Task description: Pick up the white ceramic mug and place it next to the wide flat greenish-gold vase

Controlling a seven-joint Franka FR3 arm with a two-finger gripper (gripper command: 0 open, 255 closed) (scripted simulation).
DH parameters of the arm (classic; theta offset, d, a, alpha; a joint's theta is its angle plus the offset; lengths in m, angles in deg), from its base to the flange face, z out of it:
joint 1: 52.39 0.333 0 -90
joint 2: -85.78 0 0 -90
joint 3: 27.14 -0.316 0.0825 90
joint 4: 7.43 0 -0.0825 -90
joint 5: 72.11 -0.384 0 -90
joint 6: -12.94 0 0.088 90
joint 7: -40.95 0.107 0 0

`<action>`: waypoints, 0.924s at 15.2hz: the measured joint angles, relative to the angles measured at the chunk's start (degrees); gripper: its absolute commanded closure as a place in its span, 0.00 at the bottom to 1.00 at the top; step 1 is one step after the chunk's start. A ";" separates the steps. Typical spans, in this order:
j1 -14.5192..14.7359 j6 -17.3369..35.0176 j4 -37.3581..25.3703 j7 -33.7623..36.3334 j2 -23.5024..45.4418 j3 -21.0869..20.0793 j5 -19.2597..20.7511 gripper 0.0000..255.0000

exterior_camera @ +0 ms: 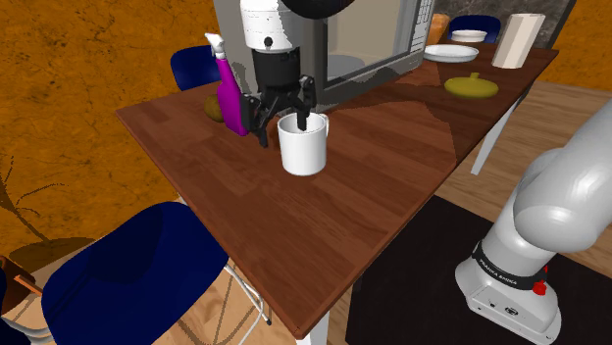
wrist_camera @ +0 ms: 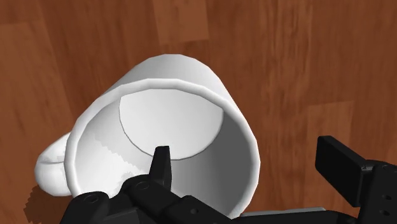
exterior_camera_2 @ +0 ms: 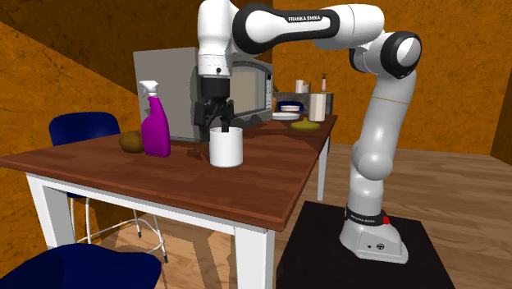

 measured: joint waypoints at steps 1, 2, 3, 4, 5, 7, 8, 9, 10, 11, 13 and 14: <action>0.00 0.07 0.04 0.01 0.03 -0.01 0.01 0.00; 0.00 0.12 0.06 0.03 0.06 -0.02 0.02 0.00; 0.00 0.14 0.07 0.04 0.07 -0.03 0.03 0.00; 0.00 0.15 0.07 0.04 0.08 -0.03 0.03 0.00; 0.00 0.16 0.07 0.04 0.08 -0.04 0.04 1.00; 0.01 0.17 0.07 0.04 0.08 -0.04 0.04 1.00; 0.01 0.17 0.07 0.05 0.08 -0.04 0.04 1.00; 0.00 0.16 0.07 0.05 0.07 -0.04 0.04 1.00; 0.01 0.15 0.06 0.05 0.07 -0.04 0.04 1.00; 0.01 0.15 0.06 0.05 0.06 -0.04 0.04 1.00; 0.01 0.15 0.07 0.05 0.06 -0.04 0.04 1.00; 0.01 0.15 0.07 0.05 0.06 -0.04 0.04 1.00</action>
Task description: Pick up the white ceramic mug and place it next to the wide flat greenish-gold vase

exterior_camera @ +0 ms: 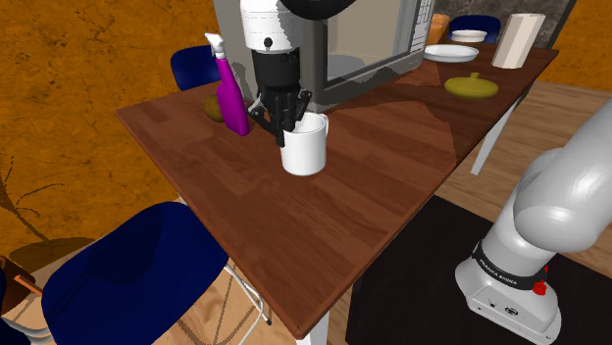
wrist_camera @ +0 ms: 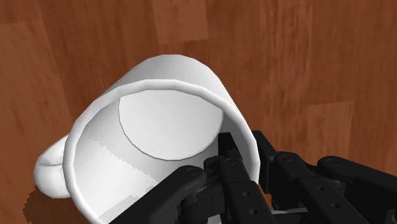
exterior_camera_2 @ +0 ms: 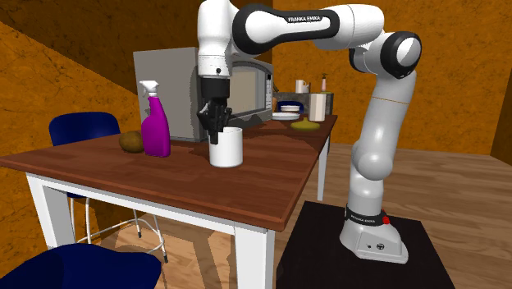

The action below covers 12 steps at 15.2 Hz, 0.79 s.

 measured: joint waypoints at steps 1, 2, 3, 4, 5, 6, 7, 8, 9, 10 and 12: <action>0.00 0.00 0.00 0.00 0.00 0.00 0.00 1.00; 0.01 -0.32 -0.30 0.03 -0.01 0.00 -0.01 1.00; 0.00 -0.89 -0.88 0.05 0.01 0.01 0.00 1.00; -0.07 -1.73 -1.76 -0.04 0.05 0.10 0.04 1.00; -0.09 -2.43 -2.74 0.07 0.35 0.06 0.19 1.00; -0.09 -2.99 -3.38 0.15 0.45 0.03 0.24 1.00; -0.13 -3.78 -4.43 0.20 0.73 0.02 0.38 1.00; -0.16 -4.57 -5.29 0.22 0.81 0.04 0.42 1.00; -0.14 -5.37 -6.28 0.40 1.02 -0.04 0.52 1.00; -0.18 -6.16 -7.42 0.49 1.41 -0.09 0.71 1.00; -0.22 -7.78 -9.29 0.56 1.70 -0.09 0.86 1.00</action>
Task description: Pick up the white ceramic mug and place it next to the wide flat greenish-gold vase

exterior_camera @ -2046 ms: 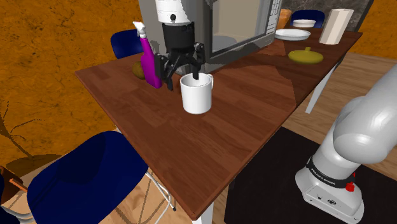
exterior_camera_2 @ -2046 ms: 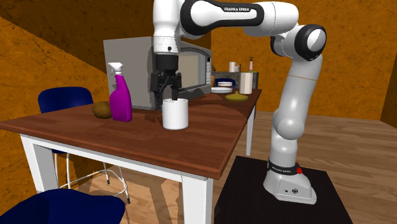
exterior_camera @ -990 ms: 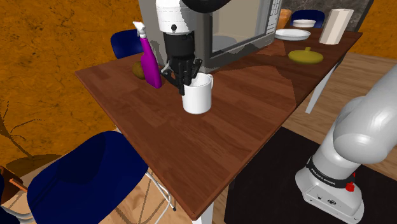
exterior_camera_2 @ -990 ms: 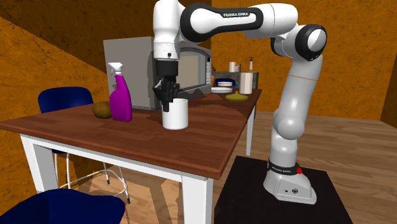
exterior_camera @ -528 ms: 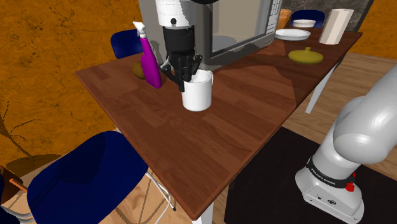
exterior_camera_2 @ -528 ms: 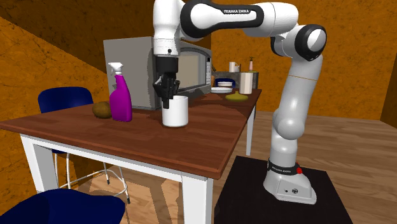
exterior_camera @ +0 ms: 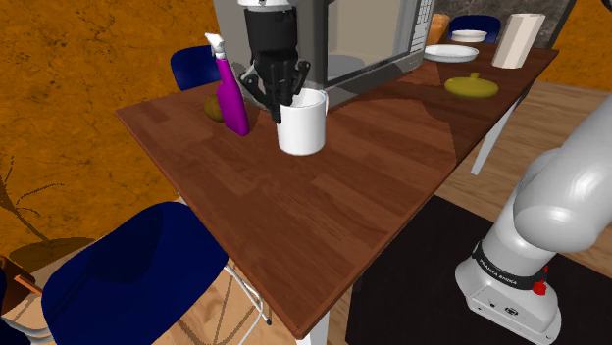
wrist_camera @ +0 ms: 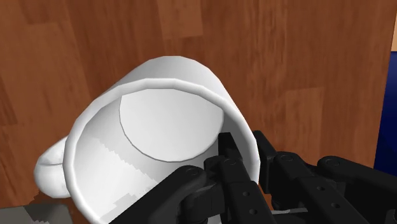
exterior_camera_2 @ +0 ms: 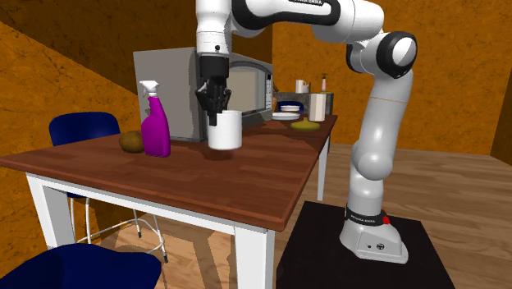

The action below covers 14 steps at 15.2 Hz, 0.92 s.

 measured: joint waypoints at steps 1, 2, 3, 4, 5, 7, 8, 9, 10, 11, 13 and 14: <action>-0.03 -0.82 -0.99 0.03 0.19 0.00 0.09 1.00; -0.02 -1.69 -2.17 0.21 0.54 -0.09 0.25 1.00; -0.05 -2.42 -3.00 0.19 0.66 -0.07 0.32 1.00; -0.05 -3.17 -3.84 0.24 0.76 -0.08 0.37 1.00; -0.02 -4.00 -4.77 0.39 0.87 -0.15 0.42 1.00; -0.06 -5.87 -7.52 0.60 1.87 -0.30 0.89 1.00; -0.04 -6.63 -8.75 0.78 2.42 -0.42 1.15 1.00; -0.03 -7.39 -9.71 0.87 2.65 -0.47 1.26 1.00; -0.04 -8.13 -10.71 0.91 2.95 -0.51 1.42 1.00; 0.06 -9.07 -12.10 1.22 3.47 -0.71 1.67 1.00; 0.17 -10.98 -14.97 1.61 4.56 -1.00 2.21 1.00; 0.27 -12.00 -16.63 1.87 5.32 -1.20 2.59 1.00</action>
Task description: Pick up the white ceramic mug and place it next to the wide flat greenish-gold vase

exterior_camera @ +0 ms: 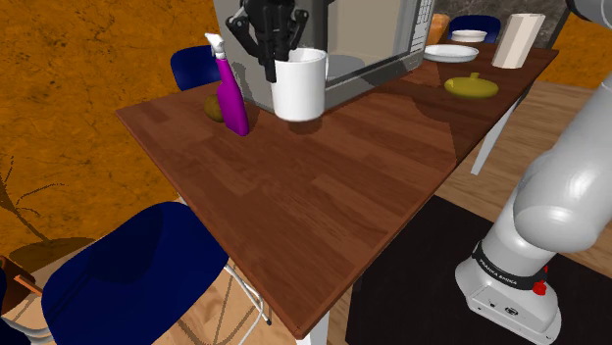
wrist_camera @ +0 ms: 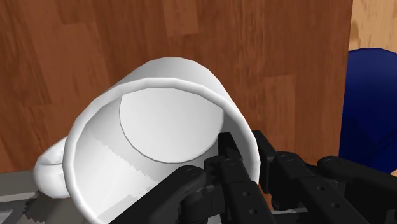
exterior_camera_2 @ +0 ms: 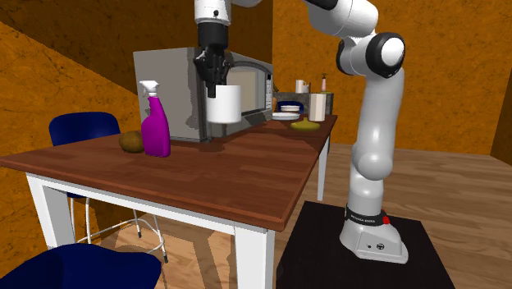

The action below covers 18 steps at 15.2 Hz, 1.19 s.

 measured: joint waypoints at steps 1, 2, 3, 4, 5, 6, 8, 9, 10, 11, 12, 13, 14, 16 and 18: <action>0.04 -0.86 -1.20 0.11 0.39 -0.08 0.20 1.00; 0.09 -1.70 -2.51 0.21 0.94 -0.19 0.50 1.00; 0.22 -2.72 -3.91 0.48 1.39 -0.37 0.74 1.00; 0.34 -3.56 -5.19 0.68 1.90 -0.53 1.01 1.00; 0.56 -4.69 -7.12 1.05 2.83 -0.82 1.53 1.00; 0.72 -5.64 -8.68 1.27 3.57 -1.01 1.94 1.00; 1.13 -7.53 -11.72 1.76 4.95 -1.42 2.75 1.00; 0.60 -7.65 -11.08 1.00 4.08 -0.93 2.25 1.00; -0.22 -7.77 -10.00 -0.34 2.66 -0.12 1.45 1.00; -1.09 -7.38 -7.79 -1.83 0.52 0.85 0.31 1.00; -1.83 -7.19 -6.23 -3.39 -1.07 1.84 -0.46 1.00; -2.72 -6.69 -3.53 -5.37 -3.53 3.24 -1.64 1.00; -3.37 -6.29 -1.64 -7.17 -5.18 4.46 -2.29 1.00; -4.49 -5.99 2.39 -10.82 -9.12 7.16 -3.65 1.00; -5.32 -6.10 4.65 -14.00 -11.52 9.49 -4.15 1.00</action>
